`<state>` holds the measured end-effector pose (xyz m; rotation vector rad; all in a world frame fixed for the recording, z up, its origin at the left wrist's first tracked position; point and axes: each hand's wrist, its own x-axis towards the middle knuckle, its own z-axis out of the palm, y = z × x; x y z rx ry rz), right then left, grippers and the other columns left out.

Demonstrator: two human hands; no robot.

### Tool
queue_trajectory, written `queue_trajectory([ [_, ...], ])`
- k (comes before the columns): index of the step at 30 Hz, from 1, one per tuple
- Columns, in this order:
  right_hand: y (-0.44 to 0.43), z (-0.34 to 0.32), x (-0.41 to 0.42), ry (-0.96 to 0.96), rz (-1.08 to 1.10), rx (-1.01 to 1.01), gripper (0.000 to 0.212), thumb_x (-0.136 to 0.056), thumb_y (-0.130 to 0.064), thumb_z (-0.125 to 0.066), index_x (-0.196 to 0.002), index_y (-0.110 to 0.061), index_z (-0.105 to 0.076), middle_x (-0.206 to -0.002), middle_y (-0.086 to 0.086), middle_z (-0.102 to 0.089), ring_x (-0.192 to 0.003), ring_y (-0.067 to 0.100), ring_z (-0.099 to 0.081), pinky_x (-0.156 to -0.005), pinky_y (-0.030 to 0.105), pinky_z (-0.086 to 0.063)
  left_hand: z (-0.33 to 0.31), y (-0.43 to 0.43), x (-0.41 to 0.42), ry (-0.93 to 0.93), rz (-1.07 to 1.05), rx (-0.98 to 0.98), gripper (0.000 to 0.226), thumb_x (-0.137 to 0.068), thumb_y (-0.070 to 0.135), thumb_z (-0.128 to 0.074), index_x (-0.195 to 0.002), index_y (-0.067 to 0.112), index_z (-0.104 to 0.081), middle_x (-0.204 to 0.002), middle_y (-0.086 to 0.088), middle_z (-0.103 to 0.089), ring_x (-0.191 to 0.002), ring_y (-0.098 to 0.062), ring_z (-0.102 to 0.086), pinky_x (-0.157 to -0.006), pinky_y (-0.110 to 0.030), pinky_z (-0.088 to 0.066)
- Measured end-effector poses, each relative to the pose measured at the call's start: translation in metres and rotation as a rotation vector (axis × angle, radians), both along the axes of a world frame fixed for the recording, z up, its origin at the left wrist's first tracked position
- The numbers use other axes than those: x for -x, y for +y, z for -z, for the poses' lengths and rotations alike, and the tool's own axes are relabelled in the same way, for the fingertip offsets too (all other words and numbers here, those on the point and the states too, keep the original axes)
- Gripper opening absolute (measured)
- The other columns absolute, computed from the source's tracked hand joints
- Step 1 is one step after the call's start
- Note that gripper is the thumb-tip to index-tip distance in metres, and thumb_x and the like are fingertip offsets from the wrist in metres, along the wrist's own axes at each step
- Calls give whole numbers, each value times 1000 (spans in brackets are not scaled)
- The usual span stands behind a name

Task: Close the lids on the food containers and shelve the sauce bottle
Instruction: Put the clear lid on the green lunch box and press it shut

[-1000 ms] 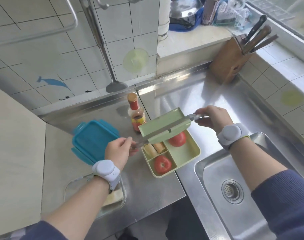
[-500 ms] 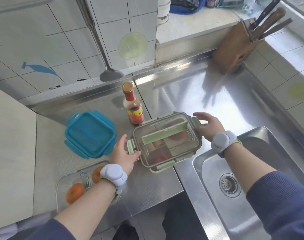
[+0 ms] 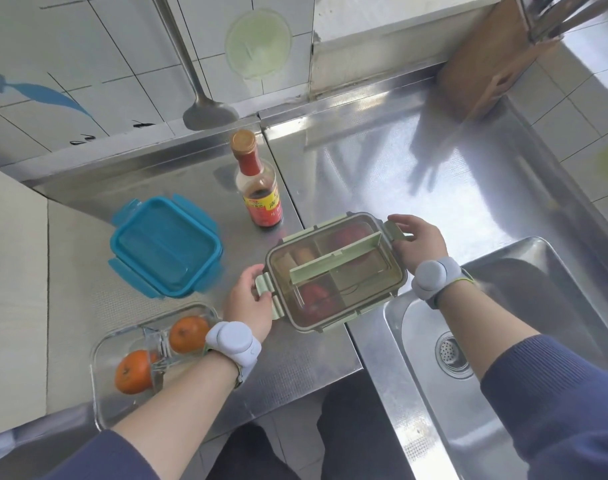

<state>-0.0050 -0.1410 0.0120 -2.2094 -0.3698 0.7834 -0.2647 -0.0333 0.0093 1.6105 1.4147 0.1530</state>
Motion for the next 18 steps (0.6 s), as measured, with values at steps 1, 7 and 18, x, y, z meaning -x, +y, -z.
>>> queue_trajectory([
  [1,1,1,-1,-12,-5,23,46,-84,0,-52,-115,-31,-65,-120,3,-65,-95,21,-66,-77,34,-57,1,-2,-2,10,-13,-6,46,-89,0,-49,-129,24,-50,-123,-1,-63,-100,-23,-63,-89,-37,-51],
  [7,8,2,-2,-83,-75,164,49,-86,-1,-44,-124,-28,-61,-125,7,-64,-105,26,-62,-80,29,-48,2,-11,-13,49,-73,-70,41,-84,-1,-52,-121,18,-54,-119,-5,-65,-107,-27,-61,-93,-42,-49],
  [18,6,-11,-2,-48,-168,266,36,-85,-24,-58,-121,-27,-59,-110,6,-65,-90,29,-62,-83,38,-51,-7,-11,-20,98,-62,39,44,-86,9,-56,-129,13,-49,-122,-8,-64,-108,-30,-61,-91,-39,-48],
])
